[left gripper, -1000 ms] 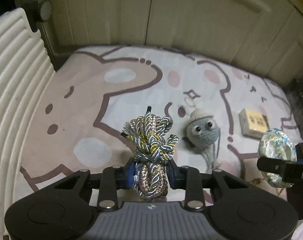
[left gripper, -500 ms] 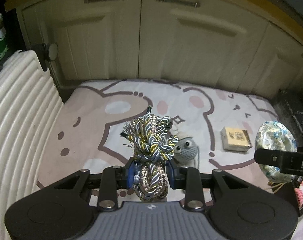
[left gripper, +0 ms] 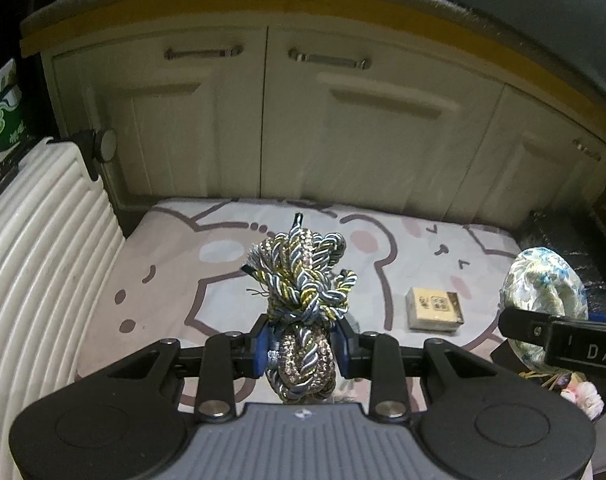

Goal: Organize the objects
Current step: 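Lift rope bundle with left tool while right tool lifts floral pouch toward box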

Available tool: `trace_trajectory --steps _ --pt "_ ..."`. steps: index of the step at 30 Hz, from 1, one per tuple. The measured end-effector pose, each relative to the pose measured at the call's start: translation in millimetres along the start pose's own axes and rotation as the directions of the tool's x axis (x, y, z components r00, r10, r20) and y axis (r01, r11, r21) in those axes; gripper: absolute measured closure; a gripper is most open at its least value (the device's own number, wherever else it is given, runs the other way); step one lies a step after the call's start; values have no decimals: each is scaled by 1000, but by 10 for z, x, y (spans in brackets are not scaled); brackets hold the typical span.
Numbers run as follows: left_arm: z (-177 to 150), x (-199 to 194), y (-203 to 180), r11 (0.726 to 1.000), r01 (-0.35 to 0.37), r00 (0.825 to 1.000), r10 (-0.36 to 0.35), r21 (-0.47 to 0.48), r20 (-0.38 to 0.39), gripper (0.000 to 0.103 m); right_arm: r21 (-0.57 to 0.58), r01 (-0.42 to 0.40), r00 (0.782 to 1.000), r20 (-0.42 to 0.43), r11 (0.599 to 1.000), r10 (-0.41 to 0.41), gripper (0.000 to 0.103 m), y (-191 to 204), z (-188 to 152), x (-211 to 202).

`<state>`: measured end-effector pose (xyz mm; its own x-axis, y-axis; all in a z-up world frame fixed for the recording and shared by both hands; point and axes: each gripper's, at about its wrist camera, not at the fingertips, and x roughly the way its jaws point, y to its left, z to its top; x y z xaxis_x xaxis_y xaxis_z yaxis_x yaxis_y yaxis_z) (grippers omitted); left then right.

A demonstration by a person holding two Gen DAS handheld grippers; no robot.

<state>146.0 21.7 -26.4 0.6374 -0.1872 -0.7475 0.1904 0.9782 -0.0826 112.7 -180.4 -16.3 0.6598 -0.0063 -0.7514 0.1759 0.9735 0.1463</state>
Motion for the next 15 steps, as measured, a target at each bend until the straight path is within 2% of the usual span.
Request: trace_trajectory --steps 8,15 --pt "31 -103 -205 999 31 999 -32 15 41 69 41 25 996 79 999 -28 19 -283 54 -252" --pt "50 -133 -535 995 92 993 -95 47 67 69 89 41 991 123 995 -52 19 -609 51 -443"
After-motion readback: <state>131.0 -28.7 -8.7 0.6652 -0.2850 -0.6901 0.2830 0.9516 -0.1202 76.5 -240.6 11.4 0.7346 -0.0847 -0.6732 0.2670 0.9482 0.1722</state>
